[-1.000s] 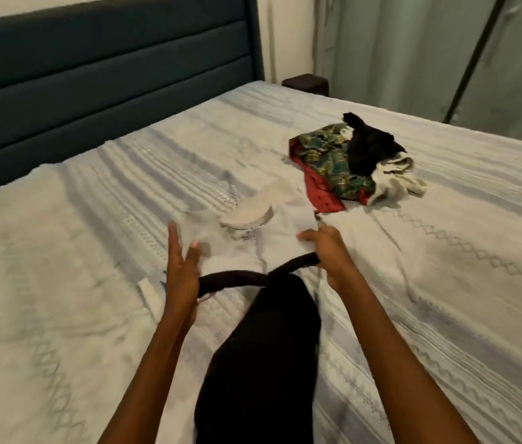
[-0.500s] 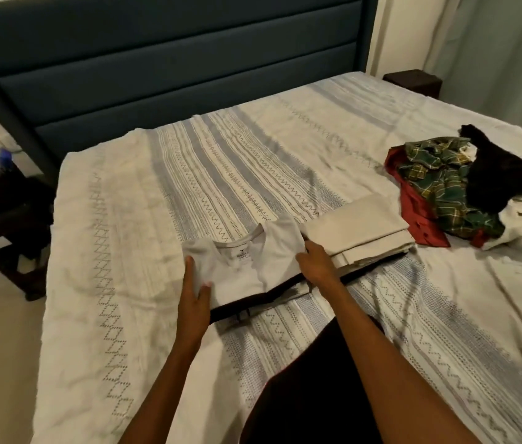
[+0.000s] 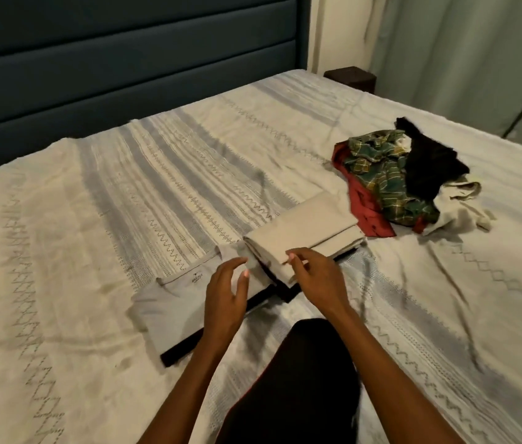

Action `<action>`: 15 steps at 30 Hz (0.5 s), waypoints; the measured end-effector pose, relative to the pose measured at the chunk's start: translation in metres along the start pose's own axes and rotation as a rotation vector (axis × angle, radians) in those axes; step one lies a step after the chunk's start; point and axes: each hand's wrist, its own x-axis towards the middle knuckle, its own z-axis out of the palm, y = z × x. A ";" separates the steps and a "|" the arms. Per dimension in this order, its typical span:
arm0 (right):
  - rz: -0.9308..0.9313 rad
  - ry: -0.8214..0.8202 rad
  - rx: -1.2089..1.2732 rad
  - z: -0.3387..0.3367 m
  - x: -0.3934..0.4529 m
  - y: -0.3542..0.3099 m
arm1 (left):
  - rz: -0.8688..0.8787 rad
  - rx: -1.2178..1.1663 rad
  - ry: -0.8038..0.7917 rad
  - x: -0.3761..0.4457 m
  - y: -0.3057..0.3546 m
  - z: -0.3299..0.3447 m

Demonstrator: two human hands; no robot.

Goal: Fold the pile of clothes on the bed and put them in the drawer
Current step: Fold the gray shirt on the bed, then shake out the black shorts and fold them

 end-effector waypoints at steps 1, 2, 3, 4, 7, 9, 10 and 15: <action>0.009 0.057 0.018 -0.011 0.004 0.011 | 0.037 -0.020 -0.034 0.012 0.013 0.012; 0.032 0.117 0.018 -0.029 0.009 0.027 | 0.087 -0.037 -0.077 0.026 0.029 0.032; 0.049 0.166 0.009 -0.042 0.014 0.040 | 0.135 -0.043 -0.116 0.037 0.041 0.047; 0.072 0.210 -0.022 -0.056 0.018 0.051 | 0.187 -0.042 -0.156 0.048 0.053 0.062; 0.136 0.312 -0.154 -0.104 0.035 0.093 | 0.361 0.003 -0.245 0.081 0.089 0.120; 0.179 0.323 -0.220 -0.128 0.045 0.119 | 0.424 0.053 -0.291 0.100 0.101 0.153; 0.216 0.319 -0.253 -0.141 0.052 0.135 | 0.441 0.075 -0.316 0.110 0.107 0.172; 0.311 0.130 -0.421 -0.173 0.099 0.208 | 0.468 0.245 -0.449 0.146 0.110 0.248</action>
